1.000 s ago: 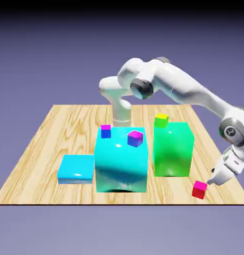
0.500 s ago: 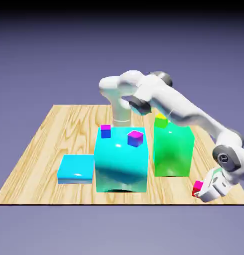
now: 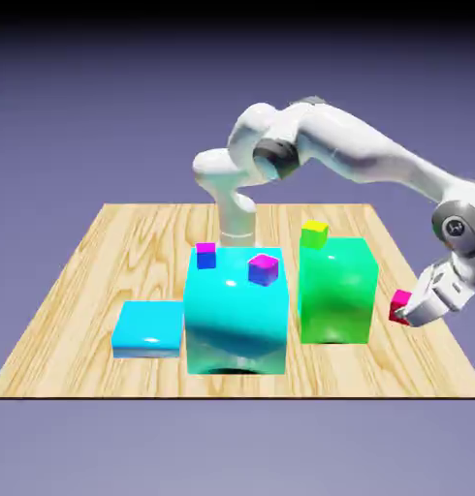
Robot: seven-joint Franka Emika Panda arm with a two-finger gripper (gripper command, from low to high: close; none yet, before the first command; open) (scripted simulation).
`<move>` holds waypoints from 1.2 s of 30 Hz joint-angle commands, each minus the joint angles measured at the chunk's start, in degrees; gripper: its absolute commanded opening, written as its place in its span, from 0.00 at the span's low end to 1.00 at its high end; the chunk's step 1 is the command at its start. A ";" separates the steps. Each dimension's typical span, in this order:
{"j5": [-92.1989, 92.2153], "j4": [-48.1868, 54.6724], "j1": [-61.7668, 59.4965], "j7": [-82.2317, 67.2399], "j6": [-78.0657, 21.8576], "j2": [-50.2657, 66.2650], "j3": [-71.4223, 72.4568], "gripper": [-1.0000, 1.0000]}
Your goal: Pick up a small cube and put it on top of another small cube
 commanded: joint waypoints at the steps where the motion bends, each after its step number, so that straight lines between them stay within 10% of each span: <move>1: 1.16 -1.72 -0.33 -0.02 0.02 -2.08 -0.32 0.00; 33: 32.76 -55.39 -8.01 -0.97 9.38 -55.84 -8.29 0.00; 34: 32.76 -55.39 -8.01 -0.97 9.38 -55.84 -8.29 1.00; 36: 32.58 -53.31 -8.08 -0.78 7.79 -55.29 -8.26 1.00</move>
